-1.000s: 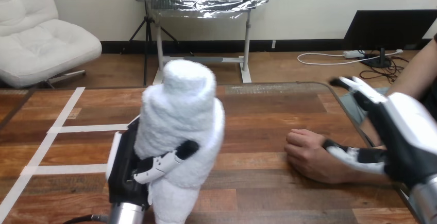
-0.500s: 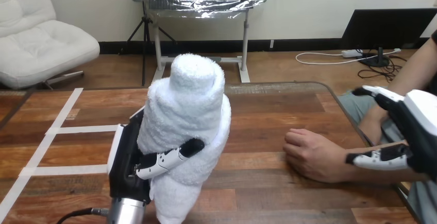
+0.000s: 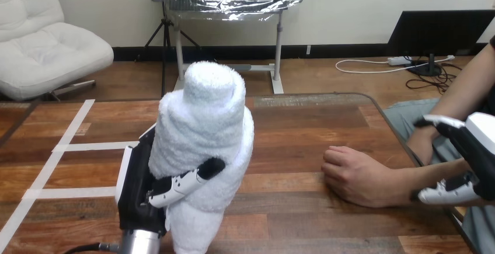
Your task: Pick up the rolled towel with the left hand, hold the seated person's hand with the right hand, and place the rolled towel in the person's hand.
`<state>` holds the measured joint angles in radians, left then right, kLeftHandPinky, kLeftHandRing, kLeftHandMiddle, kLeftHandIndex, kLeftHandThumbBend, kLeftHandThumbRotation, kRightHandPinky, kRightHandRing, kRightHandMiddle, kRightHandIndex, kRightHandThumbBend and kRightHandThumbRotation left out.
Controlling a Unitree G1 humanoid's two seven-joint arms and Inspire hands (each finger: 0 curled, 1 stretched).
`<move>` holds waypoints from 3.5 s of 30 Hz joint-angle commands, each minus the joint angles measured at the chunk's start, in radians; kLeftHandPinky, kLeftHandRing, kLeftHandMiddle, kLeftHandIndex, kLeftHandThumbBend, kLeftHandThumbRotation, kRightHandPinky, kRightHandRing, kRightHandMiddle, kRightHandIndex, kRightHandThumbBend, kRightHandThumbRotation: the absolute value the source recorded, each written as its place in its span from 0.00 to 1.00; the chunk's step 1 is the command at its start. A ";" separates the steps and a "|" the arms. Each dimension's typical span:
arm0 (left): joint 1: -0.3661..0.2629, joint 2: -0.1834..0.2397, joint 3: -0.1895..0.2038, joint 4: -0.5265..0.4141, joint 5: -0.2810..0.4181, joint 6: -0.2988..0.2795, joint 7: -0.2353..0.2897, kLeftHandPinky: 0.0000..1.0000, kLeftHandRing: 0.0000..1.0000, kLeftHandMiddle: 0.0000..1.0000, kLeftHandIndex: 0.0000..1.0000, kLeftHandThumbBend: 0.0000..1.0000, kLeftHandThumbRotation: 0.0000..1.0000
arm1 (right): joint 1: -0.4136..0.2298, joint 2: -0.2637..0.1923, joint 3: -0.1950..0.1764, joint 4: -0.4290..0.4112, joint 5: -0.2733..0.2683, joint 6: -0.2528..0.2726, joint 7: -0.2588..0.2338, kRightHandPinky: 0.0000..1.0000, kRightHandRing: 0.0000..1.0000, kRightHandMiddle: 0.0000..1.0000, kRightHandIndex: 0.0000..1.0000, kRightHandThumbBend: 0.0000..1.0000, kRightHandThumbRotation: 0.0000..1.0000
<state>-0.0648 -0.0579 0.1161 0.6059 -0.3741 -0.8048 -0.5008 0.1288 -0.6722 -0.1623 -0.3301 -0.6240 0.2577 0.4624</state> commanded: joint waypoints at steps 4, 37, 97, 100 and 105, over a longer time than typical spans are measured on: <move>-0.039 -0.036 -0.017 -0.055 -0.014 -0.019 -0.017 0.45 0.46 0.49 0.52 0.96 0.19 | -0.111 -0.087 0.036 0.029 -0.039 0.027 0.060 0.90 0.95 0.93 0.88 0.78 0.00; -0.034 -0.018 -0.005 -0.075 -0.071 0.027 -0.074 0.45 0.46 0.49 0.53 0.95 0.16 | -0.326 -0.203 0.248 0.215 -0.181 0.026 0.255 0.88 0.92 0.91 0.87 0.81 0.00; -0.102 0.006 0.018 0.006 0.069 0.022 0.015 0.41 0.44 0.48 0.53 0.97 0.23 | -0.451 -0.179 0.406 0.467 -0.282 -0.129 0.196 0.80 0.80 0.82 0.81 0.74 0.02; -0.105 0.006 0.019 0.013 0.072 0.019 0.016 0.41 0.44 0.48 0.53 0.96 0.23 | -0.455 -0.177 0.414 0.477 -0.286 -0.129 0.193 0.80 0.79 0.81 0.81 0.74 0.03; -0.108 0.008 0.021 0.021 0.072 0.017 0.017 0.41 0.44 0.48 0.53 0.97 0.23 | -0.455 -0.174 0.420 0.493 -0.285 -0.138 0.175 0.78 0.78 0.80 0.80 0.74 0.03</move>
<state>-0.0798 -0.0530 0.1351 0.6336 -0.3022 -0.7520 -0.4846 -0.2582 -0.8444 0.2434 0.1360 -0.8990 0.1249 0.6641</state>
